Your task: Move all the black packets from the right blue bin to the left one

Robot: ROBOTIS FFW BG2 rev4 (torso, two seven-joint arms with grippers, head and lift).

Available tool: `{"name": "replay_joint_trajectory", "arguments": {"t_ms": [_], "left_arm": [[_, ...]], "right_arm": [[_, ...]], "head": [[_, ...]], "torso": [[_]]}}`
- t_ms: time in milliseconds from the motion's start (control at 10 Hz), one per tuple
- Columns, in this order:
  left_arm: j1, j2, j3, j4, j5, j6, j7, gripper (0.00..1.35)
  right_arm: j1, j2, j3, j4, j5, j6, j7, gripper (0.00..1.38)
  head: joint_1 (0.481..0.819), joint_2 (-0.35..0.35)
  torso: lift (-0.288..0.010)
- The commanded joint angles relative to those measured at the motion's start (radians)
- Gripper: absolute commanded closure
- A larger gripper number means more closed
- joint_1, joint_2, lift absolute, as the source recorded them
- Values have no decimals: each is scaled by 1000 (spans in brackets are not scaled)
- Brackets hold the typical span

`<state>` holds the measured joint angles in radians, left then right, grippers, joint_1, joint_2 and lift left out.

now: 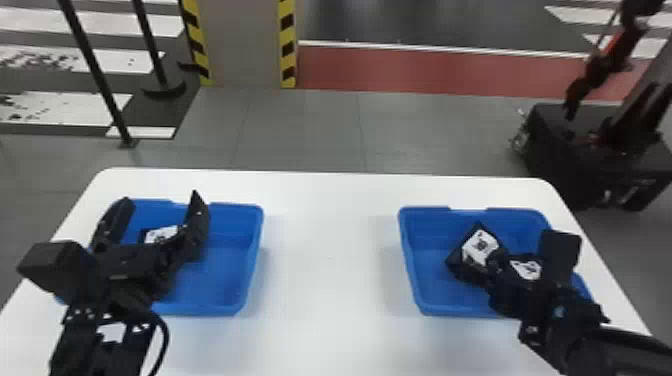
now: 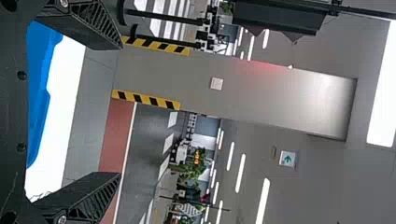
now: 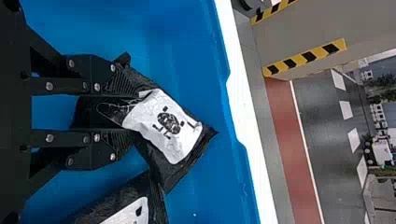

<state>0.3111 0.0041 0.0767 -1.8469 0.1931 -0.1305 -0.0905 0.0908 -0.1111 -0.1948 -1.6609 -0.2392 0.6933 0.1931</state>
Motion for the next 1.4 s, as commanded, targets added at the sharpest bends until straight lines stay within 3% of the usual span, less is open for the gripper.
{"name": "replay_joint_trajectory", "arguments": {"t_ms": [0,400,500,600,800,900,1100,1300], "left_arm": [[-2,-1,-2,0,0,-2,0,53],[-4,-4,-14,0,39,-46,0,53],[-7,-3,-15,0,42,-39,0,53],[-12,-1,-23,-2,51,-22,-5,53],[-7,2,-34,-76,80,96,-11,53],[-4,2,-34,-125,88,153,-14,53],[-12,2,-34,-204,120,265,-38,53],[-31,5,-34,-241,137,371,-72,55]], "right_arm": [[61,2,0,-83,-18,1,-4,1138],[209,13,3,-370,-104,-36,2,1138],[162,11,1,-309,-107,-117,85,1138],[64,-9,3,-174,-111,-190,224,1138],[-118,-47,75,25,-80,-234,439,1138],[-194,-48,90,121,-61,-237,529,1138],[-302,-47,124,219,-28,-205,666,1138],[-324,-45,189,219,-41,-153,733,1138]], "head": [[695,-46],[695,-27],[695,-17],[695,0],[695,21],[695,32],[695,57],[695,68]], "torso": [[-110],[-110],[-110],[-110],[-110],[-110],[-110],[-110]]}}
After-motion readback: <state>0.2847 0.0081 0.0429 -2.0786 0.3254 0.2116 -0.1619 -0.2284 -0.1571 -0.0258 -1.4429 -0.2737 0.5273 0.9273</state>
